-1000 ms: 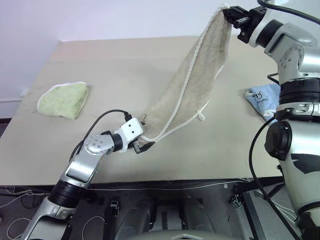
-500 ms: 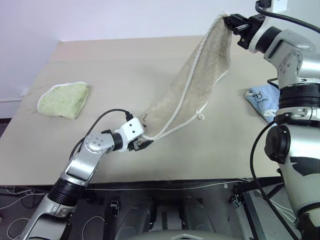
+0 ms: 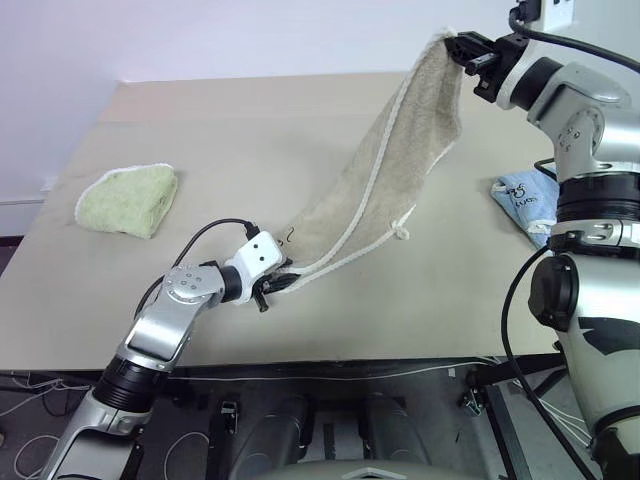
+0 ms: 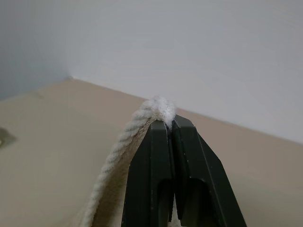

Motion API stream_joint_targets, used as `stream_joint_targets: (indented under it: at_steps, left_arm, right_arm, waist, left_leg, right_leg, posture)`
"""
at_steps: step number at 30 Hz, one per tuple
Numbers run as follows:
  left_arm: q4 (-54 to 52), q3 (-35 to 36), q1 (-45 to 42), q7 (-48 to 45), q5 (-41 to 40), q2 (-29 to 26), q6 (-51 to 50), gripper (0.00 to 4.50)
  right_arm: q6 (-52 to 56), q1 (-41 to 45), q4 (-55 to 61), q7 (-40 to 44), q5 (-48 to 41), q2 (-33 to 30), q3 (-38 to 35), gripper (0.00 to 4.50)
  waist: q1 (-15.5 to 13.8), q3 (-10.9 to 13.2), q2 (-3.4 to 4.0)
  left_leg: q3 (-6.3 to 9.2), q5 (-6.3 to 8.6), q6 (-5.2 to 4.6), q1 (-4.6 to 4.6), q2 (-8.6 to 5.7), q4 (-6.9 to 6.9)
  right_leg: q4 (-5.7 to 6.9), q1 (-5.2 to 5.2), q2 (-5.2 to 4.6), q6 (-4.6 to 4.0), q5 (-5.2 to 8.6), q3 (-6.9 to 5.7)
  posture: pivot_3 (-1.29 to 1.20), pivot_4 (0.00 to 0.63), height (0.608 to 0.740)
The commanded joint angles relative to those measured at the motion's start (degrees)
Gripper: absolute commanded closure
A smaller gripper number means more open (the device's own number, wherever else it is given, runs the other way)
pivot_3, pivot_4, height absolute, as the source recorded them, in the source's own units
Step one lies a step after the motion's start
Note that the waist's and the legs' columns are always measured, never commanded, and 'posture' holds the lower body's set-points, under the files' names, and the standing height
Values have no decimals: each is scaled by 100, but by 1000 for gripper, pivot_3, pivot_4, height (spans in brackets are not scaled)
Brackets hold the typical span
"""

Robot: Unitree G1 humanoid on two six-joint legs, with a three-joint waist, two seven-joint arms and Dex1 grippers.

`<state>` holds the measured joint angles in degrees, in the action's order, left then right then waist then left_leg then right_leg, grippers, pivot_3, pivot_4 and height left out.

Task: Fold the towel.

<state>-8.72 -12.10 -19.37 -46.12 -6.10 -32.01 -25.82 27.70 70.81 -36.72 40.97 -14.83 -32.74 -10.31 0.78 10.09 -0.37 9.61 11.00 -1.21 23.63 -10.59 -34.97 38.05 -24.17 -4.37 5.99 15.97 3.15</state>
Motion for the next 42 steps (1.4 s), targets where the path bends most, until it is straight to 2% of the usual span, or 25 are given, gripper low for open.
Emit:
stream_joint_targets:
  at_steps: [1,7,10,13,19,23,27,31,33,39,42]
  left_arm:
    - [68,150,-190,-30,-72,21,188,2926]
    - [215,27,-275,-68,-89,145,234,2926]
    - [199,-21,-279,-165,-138,186,192,3555]
    - [129,140,-283,-250,-446,331,15,4469]
    - [-34,496,-291,-502,-1043,270,-362,4469]
    - [159,1542,-671,-101,-1701,543,-181,4469]
    - [613,2503,-1183,-126,-2358,170,-562,4469]
    - [1698,3454,-2226,466,-3085,-80,-1369,4469]
    - [2341,3685,-2698,613,-3213,-232,-1596,4469]
    - [5157,3790,-4276,624,-2743,-598,-563,4469]
    - [6484,3541,-5002,620,-2185,-664,543,4469]
  right_arm:
    - [-14,72,309,18,-87,-52,-34,4500]
    - [38,7,388,24,-86,-80,-36,4500]
    - [78,-18,436,19,-96,-98,-53,4500]
    - [98,-39,465,-1,-92,-100,-57,4500]
    - [117,-86,510,-5,-78,-99,-55,4500]
    - [103,-87,482,-24,-59,-119,-61,4500]
    - [-66,77,18,-196,137,-201,-17,4500]
    - [-231,280,-355,-240,161,-228,-26,4500]
    - [-342,388,-577,-279,198,-228,-15,4500]
    - [-785,733,-1344,-525,356,-161,-14,4500]
    - [-1103,972,-1869,-764,427,-99,-43,4500]
  waist:
    - [-3,0,0]
    - [3,0,0]
    - [1,0,0]
    - [0,0,0]
    - [14,0,0]
    - [-3,0,-1]
    - [20,0,-2]
    - [10,1,-3]
    - [14,1,-3]
    - [26,1,-4]
    - [34,1,-4]
  left_leg:
    - [0,0,0,0,0,0]
    - [0,0,0,0,0,1]
    - [0,0,-1,2,0,0]
    - [0,0,-1,4,0,-1]
    - [0,-1,-1,13,0,-3]
    - [0,-1,-1,17,0,-8]
    - [5,-2,-1,27,0,-15]
    - [2,-4,2,33,0,-12]
    - [6,-6,5,42,0,-19]
    - [3,-18,25,44,0,-20]
    - [3,-19,26,47,-1,-19]
  right_leg:
    - [0,0,0,0,0,0]
    - [-1,-1,0,0,0,0]
    - [-1,-1,0,0,0,0]
    - [-1,-3,0,0,0,0]
    - [1,-13,0,0,0,0]
    - [1,-15,0,1,0,-1]
    - [2,-20,0,1,-1,-8]
    - [1,-29,1,1,-1,-8]
    - [5,-36,3,2,-1,-11]
    - [3,-36,3,2,-1,-11]
    - [3,-39,3,3,-1,-10]
  posture:
    - [0,150,740]
    - [0,150,740]
    - [0,150,740]
    - [0,150,740]
    - [0,150,740]
    - [0,150,740]
    - [0,150,740]
    - [0,150,740]
    - [0,150,740]
    - [0,150,740]
    - [0,150,740]
